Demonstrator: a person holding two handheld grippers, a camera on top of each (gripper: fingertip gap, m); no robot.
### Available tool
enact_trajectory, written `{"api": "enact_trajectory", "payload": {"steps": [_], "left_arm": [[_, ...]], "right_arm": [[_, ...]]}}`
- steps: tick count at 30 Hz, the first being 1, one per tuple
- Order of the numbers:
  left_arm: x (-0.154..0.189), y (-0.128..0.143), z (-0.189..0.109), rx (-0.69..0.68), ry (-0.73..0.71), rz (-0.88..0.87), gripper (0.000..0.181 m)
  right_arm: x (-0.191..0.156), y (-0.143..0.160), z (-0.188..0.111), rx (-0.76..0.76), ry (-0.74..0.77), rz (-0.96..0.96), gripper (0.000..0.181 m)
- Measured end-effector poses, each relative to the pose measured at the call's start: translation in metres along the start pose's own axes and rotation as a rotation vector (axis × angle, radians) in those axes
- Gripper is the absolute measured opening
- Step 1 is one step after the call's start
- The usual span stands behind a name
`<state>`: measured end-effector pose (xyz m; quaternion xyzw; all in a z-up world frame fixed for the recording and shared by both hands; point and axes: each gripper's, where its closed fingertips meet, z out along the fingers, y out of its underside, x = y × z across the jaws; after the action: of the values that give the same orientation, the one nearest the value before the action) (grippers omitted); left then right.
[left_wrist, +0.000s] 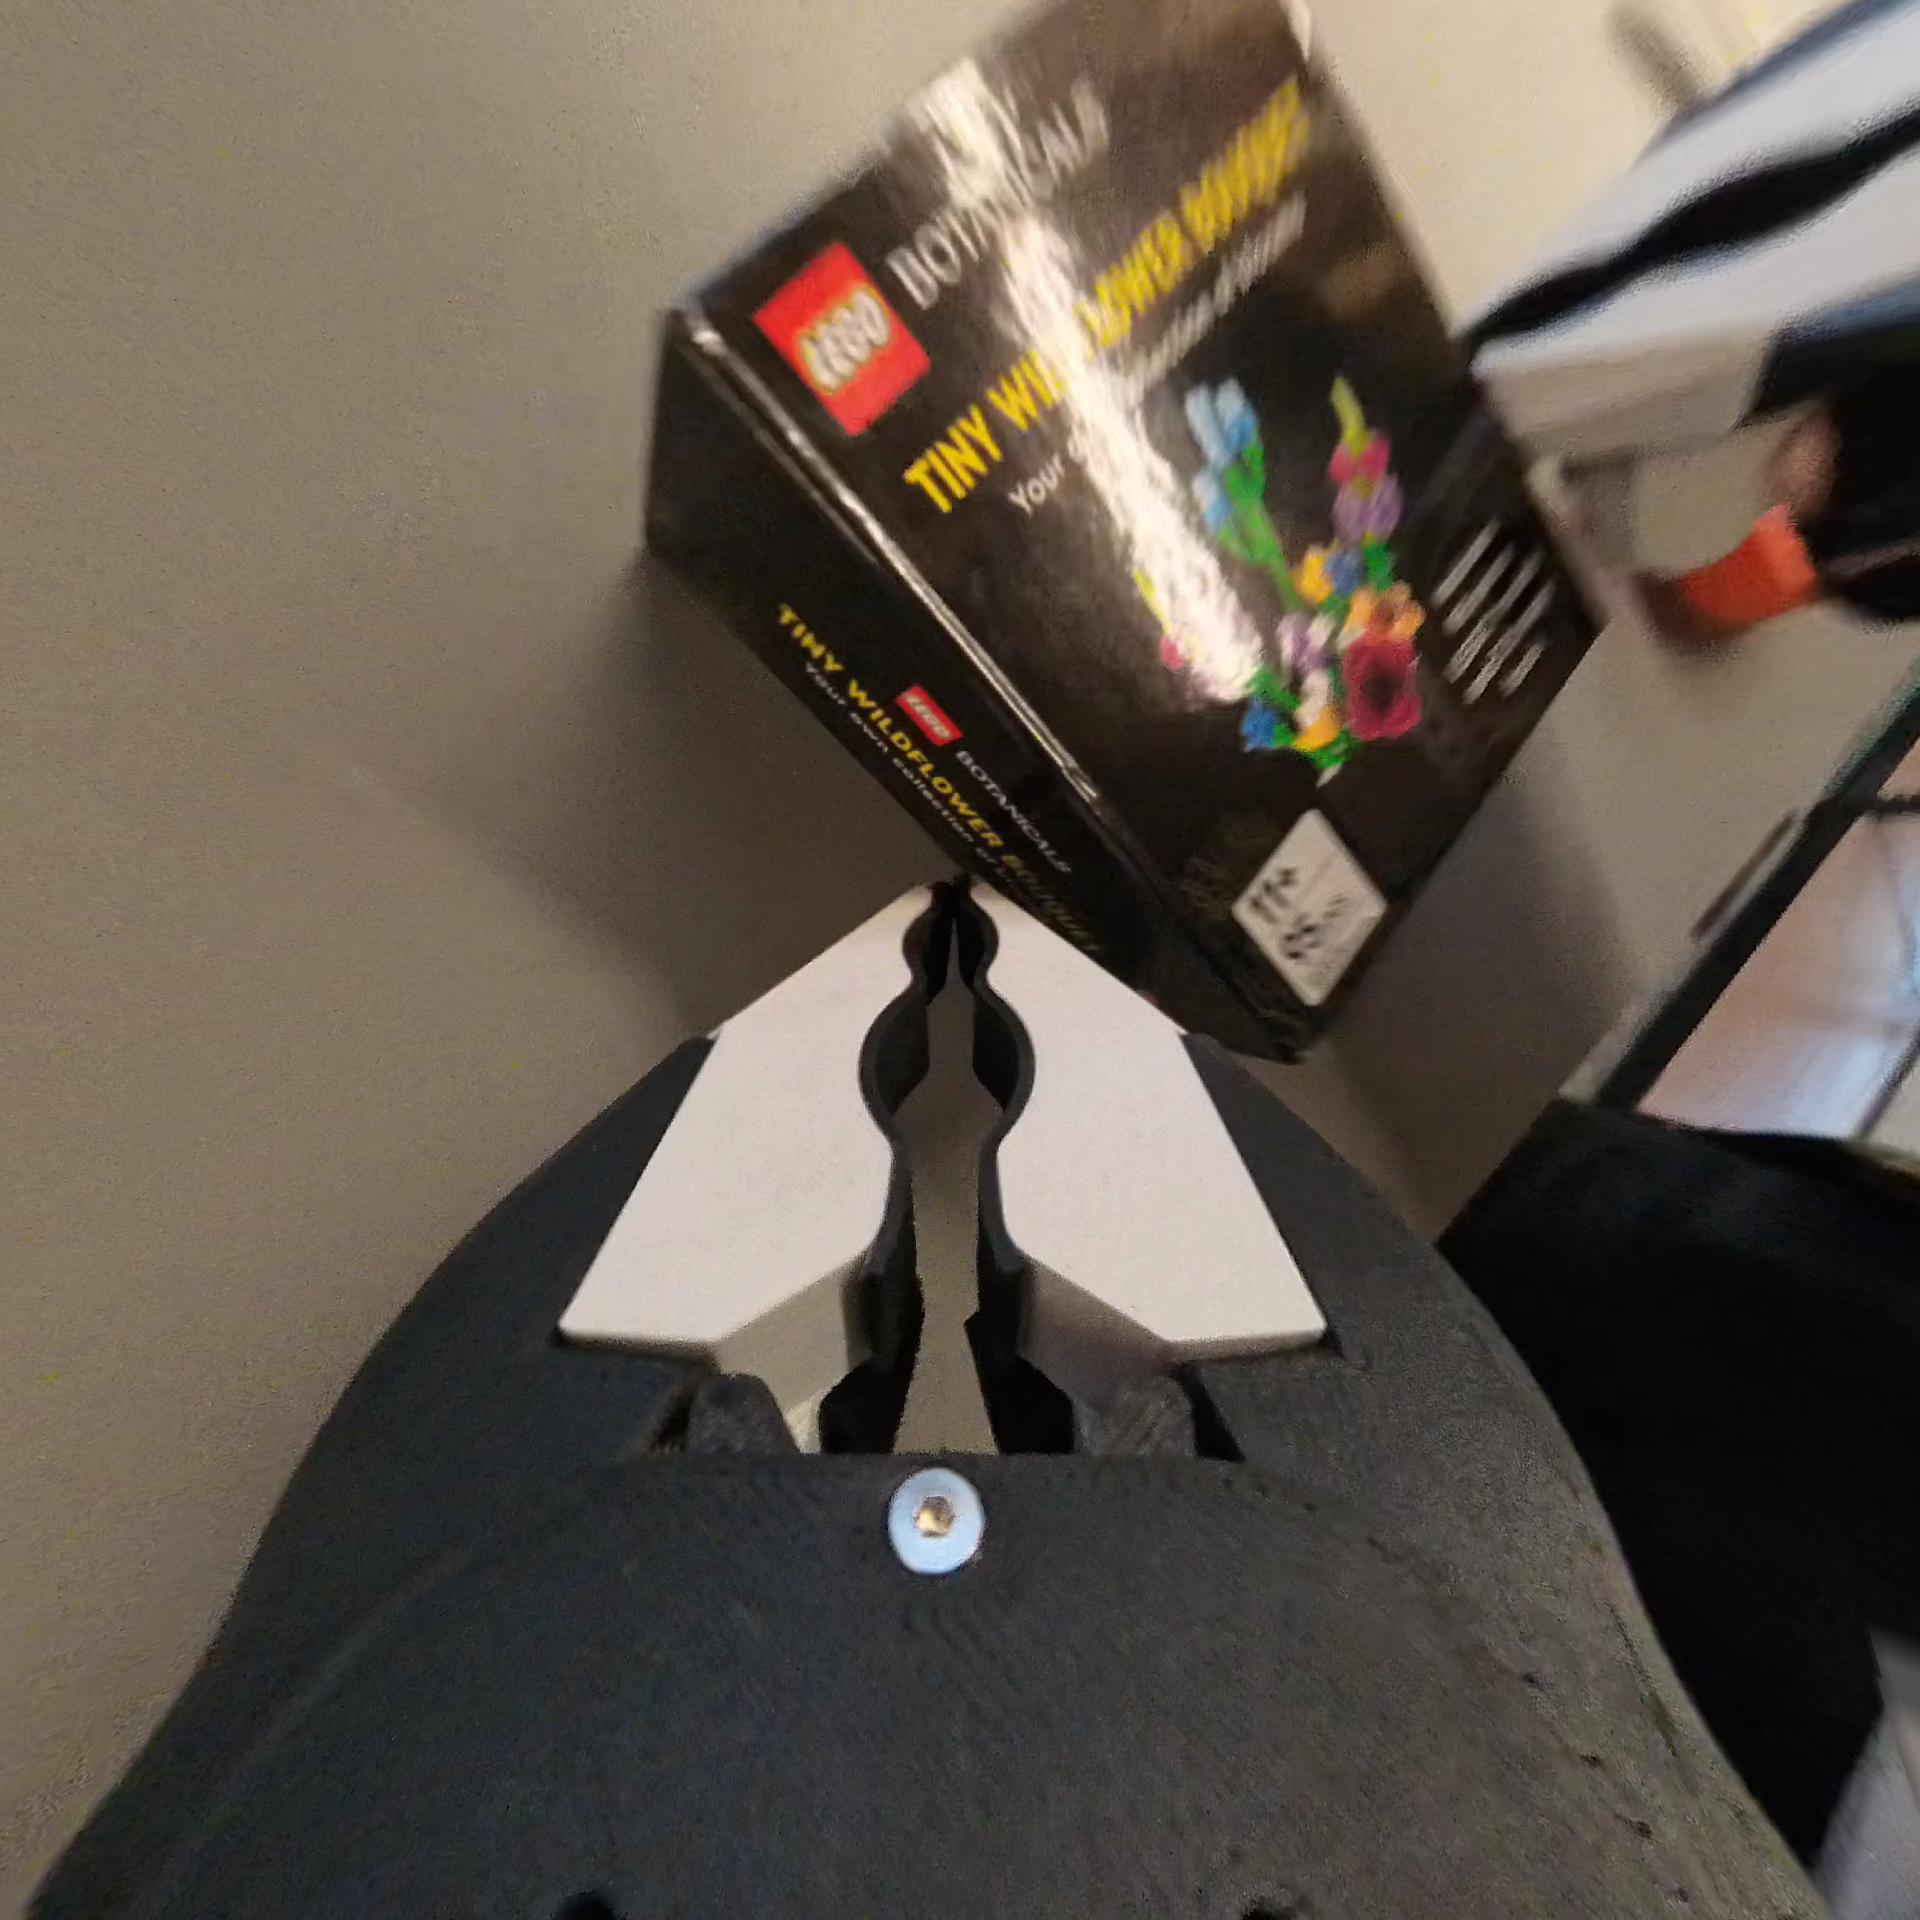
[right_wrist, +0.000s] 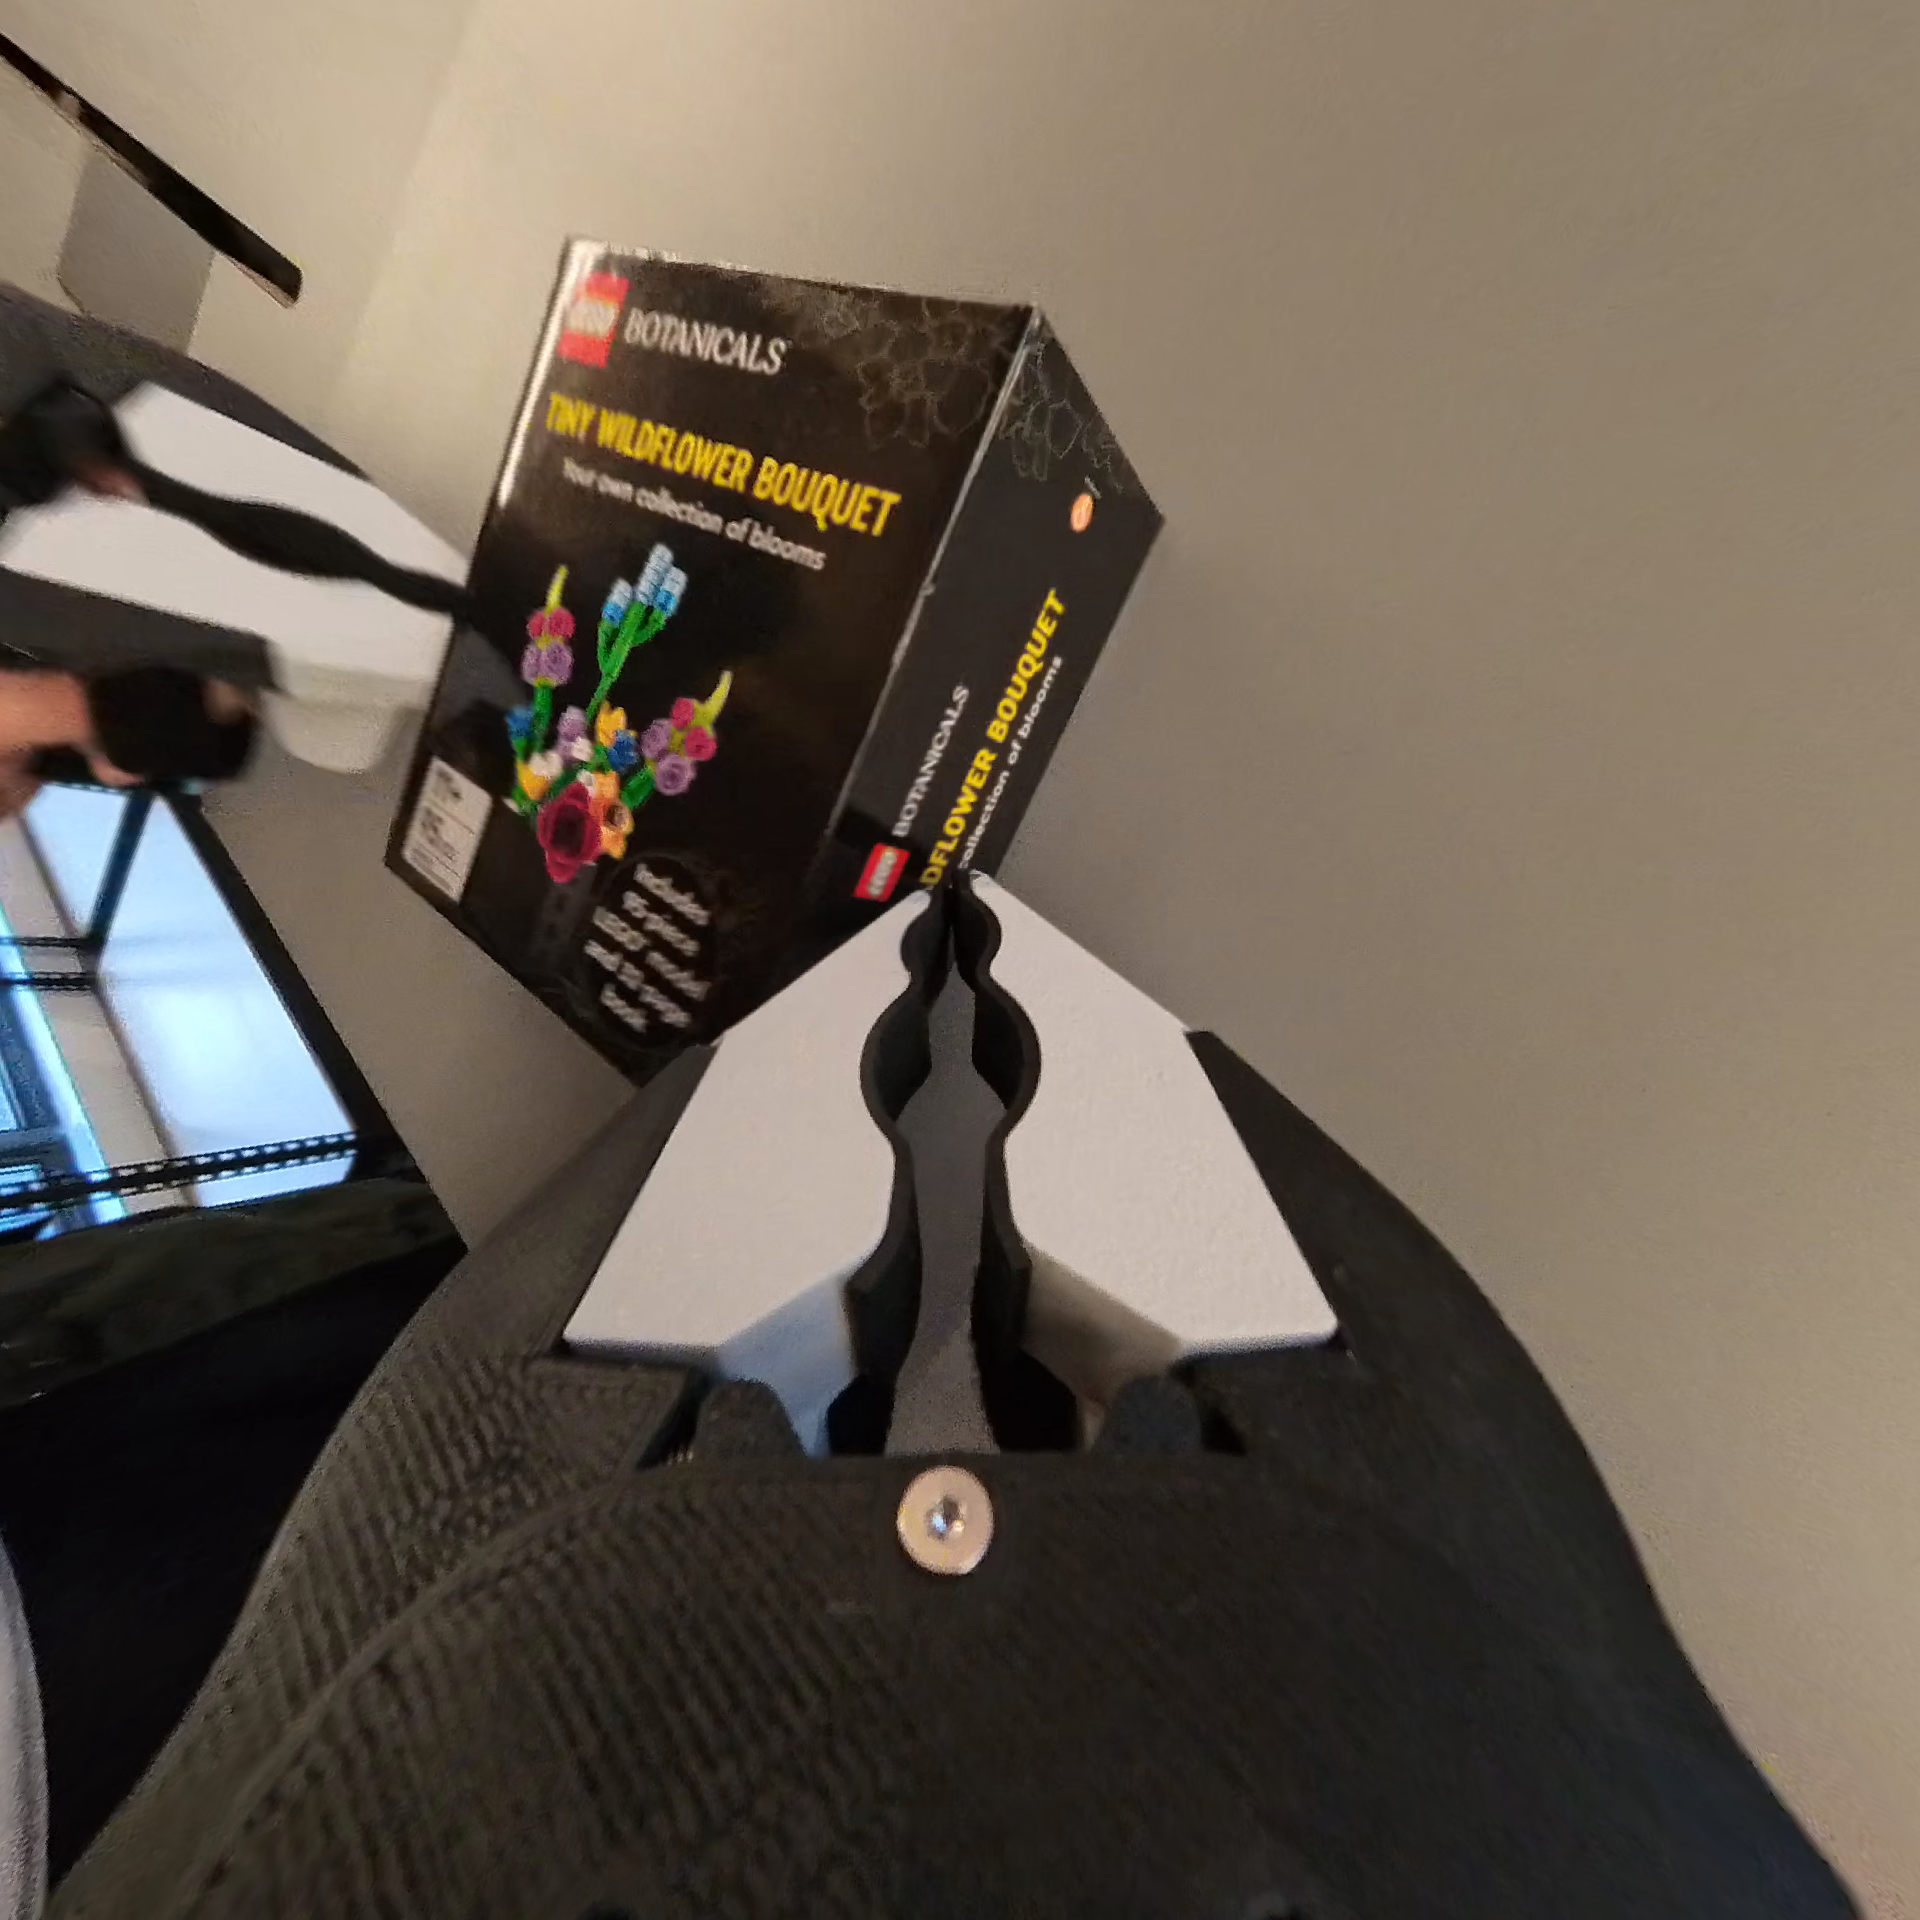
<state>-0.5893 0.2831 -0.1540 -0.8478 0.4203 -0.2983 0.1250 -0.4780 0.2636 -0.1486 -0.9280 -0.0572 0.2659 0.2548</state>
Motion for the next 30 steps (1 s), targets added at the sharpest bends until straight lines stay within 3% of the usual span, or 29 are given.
{"api": "enact_trajectory", "payload": {"steps": [2,4,5,7,10,13,16,23,30], "left_arm": [[0.000,-0.015,-0.027,0.110,0.017,0.000,0.012],[0.010,-0.034,-0.053,0.197,-0.004,0.126,0.031],[0.017,-0.043,-0.061,0.220,-0.033,0.208,0.048],[0.038,-0.050,-0.060,0.191,-0.058,0.366,0.078],[0.055,-0.036,-0.030,0.015,-0.147,0.600,0.098],[0.050,-0.025,-0.005,-0.110,-0.288,0.813,0.095],[0.029,-0.021,0.004,-0.190,-0.456,0.893,0.097],[0.028,-0.025,0.006,-0.012,-0.451,0.866,0.091],[0.026,-0.025,0.004,0.099,-0.443,0.821,0.091]], "right_arm": [[0.001,0.003,0.004,-0.004,-0.003,0.001,0.000],[0.000,0.003,0.008,0.014,-0.029,0.037,0.000],[-0.001,0.003,0.009,0.024,-0.046,0.064,0.000],[0.000,0.002,0.011,0.049,-0.069,0.115,0.000],[-0.002,0.002,0.012,0.076,-0.122,0.182,0.000],[-0.003,0.002,0.011,0.106,-0.166,0.242,0.000],[-0.004,0.003,0.011,0.121,-0.190,0.276,0.000],[0.001,0.015,0.013,0.098,-0.165,0.307,0.009],[-0.007,0.017,0.006,0.135,-0.361,0.571,0.024]]}}
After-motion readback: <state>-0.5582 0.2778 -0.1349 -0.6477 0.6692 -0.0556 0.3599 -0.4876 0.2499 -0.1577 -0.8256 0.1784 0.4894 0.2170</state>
